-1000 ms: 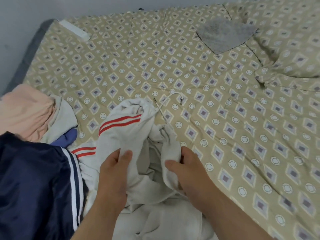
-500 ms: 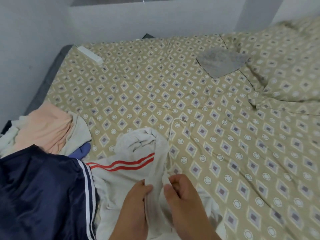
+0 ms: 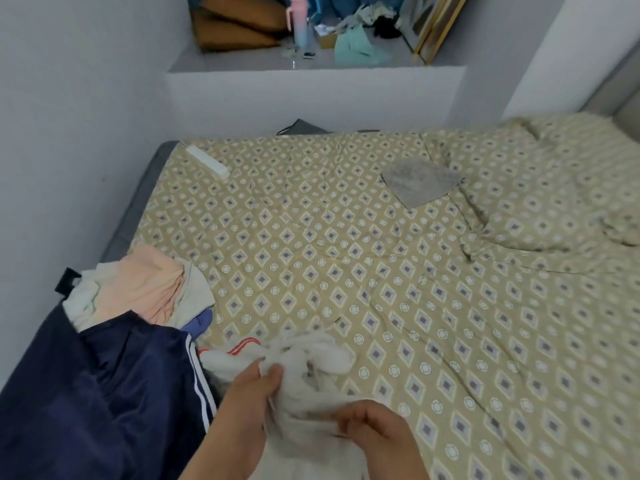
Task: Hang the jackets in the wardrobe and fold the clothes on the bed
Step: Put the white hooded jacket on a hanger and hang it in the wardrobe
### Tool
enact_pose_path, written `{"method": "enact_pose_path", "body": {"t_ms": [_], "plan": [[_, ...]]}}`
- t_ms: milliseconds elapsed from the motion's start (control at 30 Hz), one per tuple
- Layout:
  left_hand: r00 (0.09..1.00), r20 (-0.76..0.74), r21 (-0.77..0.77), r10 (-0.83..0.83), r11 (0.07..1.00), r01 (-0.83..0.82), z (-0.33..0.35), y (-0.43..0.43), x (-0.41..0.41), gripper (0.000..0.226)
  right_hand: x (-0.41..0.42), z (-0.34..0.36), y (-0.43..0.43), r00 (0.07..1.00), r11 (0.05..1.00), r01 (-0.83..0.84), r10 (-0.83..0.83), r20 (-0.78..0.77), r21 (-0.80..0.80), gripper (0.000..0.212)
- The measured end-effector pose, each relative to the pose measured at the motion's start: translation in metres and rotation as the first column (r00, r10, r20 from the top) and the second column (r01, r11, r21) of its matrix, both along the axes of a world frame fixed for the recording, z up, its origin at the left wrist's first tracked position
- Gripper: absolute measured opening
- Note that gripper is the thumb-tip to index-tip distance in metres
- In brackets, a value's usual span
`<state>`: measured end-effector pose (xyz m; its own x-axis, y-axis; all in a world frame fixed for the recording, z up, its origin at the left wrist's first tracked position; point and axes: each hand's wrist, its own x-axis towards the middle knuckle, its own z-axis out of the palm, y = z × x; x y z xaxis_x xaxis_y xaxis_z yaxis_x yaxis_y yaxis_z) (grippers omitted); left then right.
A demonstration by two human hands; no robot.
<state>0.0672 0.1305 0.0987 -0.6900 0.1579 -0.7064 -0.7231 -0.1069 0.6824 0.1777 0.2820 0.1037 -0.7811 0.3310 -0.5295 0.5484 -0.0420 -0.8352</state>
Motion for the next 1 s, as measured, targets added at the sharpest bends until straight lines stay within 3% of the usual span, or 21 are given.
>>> {"method": "enact_pose_path", "body": {"t_ms": [133,200,267,367,433,500,600,667,800,1000], "plan": [[0.997,-0.07,-0.075,-0.037,0.997,0.032,0.059,-0.016,0.002,0.022,0.021,0.049,0.01,0.985,0.986,0.16,-0.155,-0.075,0.053,0.039],[0.989,-0.098,-0.081,-0.114,0.991,0.106,0.093,-0.021,0.008,0.023,0.024,0.074,0.012,0.983,0.98,0.158,-0.144,-0.113,0.124,0.036],[0.969,-0.144,-0.047,-0.202,0.979,0.198,0.13,-0.022,0.019,0.026,0.026,0.101,0.01,0.987,0.972,0.024,0.013,-0.158,0.232,0.039],[0.927,-0.247,0.063,-0.283,0.95,0.307,0.19,-0.019,0.041,0.02,0.026,0.145,0.0,0.94,0.911,-0.207,0.287,-0.186,0.358,0.065],[0.91,-0.295,0.182,-0.293,0.917,0.354,0.228,-0.016,0.053,0.026,0.024,0.173,-0.008,0.91,0.886,-0.257,0.356,-0.211,0.385,0.086],[0.885,-0.35,0.285,-0.309,0.865,0.414,0.262,-0.013,0.061,0.027,0.027,0.203,-0.012,0.894,0.884,-0.272,0.379,-0.241,0.38,0.086],[0.85,-0.447,0.386,-0.28,0.797,0.466,0.313,-0.006,0.068,0.007,0.043,0.251,-0.005,0.894,0.938,-0.266,0.326,-0.309,0.222,0.051],[0.842,-0.488,0.424,-0.229,0.781,0.458,0.339,0.002,0.071,0.015,0.061,0.283,0.002,0.894,0.964,-0.188,0.248,-0.372,0.191,0.026],[0.801,-0.58,0.467,-0.148,0.745,0.476,0.378,0.021,0.086,0.023,0.103,0.345,0.02,0.841,0.994,-0.04,0.086,-0.534,0.098,0.039],[0.695,-0.692,0.436,-0.197,0.654,0.619,0.408,0.049,0.146,0.026,0.186,0.39,0.026,0.719,0.99,0.129,-0.06,-0.692,0.048,0.044]]}}
